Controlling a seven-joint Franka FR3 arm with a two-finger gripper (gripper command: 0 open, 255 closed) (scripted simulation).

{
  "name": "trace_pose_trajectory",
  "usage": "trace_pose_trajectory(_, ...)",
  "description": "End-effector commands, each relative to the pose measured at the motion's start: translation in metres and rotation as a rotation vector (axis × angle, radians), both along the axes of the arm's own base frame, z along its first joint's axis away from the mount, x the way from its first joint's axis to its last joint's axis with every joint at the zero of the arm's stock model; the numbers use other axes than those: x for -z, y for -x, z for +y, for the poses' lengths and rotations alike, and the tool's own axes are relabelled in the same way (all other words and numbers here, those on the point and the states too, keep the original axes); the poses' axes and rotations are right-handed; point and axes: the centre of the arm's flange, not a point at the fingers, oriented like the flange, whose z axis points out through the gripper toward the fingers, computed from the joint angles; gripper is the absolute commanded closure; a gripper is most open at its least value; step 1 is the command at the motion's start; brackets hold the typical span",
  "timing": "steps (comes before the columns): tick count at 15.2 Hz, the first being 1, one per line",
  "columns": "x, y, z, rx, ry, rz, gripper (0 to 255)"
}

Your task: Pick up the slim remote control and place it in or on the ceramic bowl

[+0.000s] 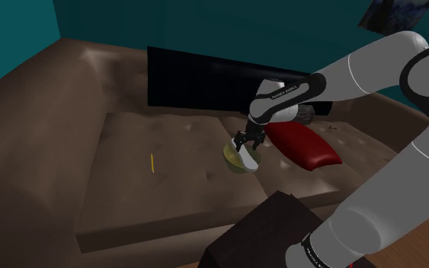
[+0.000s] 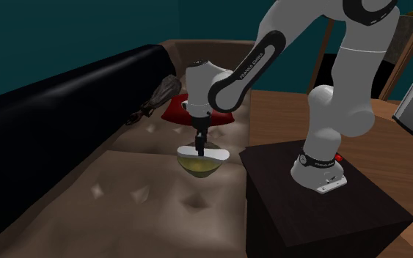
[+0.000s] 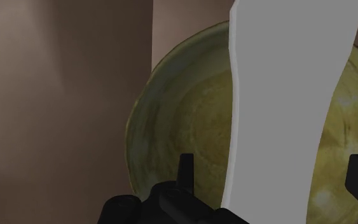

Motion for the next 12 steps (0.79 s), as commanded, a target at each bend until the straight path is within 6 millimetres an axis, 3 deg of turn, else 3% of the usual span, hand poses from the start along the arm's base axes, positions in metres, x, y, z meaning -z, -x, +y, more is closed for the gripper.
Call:
trace_pose_trajectory(1,-0.013,0.0,0.0,0.0,0.0,0.0,0)
trace_pose_trajectory(4,-0.05,-0.002,-0.001,0.0,0.0,0.0,0)
trace_pose_trajectory(12,-0.05,-0.002,-0.001,0.0,0.0,0.0,0)
